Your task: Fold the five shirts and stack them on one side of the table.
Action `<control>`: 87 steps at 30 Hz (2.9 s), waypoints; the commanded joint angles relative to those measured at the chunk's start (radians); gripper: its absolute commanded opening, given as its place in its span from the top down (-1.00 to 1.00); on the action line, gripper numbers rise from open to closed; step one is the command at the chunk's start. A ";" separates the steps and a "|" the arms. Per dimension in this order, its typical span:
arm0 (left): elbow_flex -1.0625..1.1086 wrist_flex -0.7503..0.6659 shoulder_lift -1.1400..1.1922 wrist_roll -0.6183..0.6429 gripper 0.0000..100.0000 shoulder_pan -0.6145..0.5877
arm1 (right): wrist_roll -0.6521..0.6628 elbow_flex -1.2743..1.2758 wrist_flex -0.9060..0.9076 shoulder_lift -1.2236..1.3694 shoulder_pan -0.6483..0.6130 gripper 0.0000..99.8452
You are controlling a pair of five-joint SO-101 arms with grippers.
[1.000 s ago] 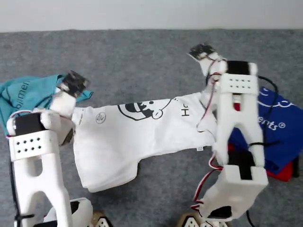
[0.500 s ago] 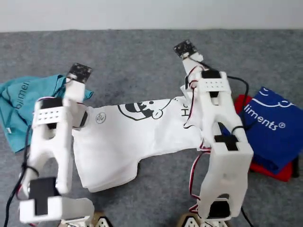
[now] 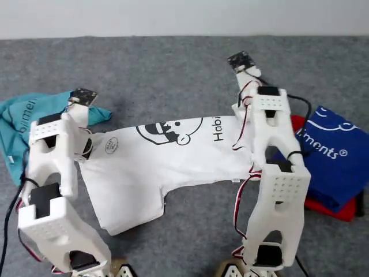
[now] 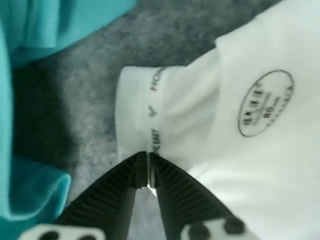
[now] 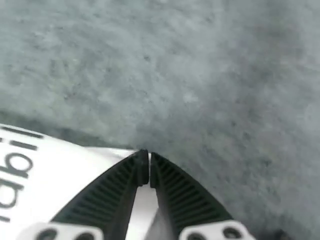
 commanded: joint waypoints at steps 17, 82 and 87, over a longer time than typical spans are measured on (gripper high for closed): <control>0.081 0.175 -0.684 -0.003 0.97 -0.071 | -0.009 -0.577 0.696 -0.015 -0.222 0.98; 0.234 0.114 -0.460 -0.097 0.97 -0.692 | -0.006 0.471 0.214 -0.242 -1.152 0.98; 0.234 0.114 -0.460 -0.097 0.97 -0.694 | -0.003 0.436 0.222 -0.242 -1.135 0.98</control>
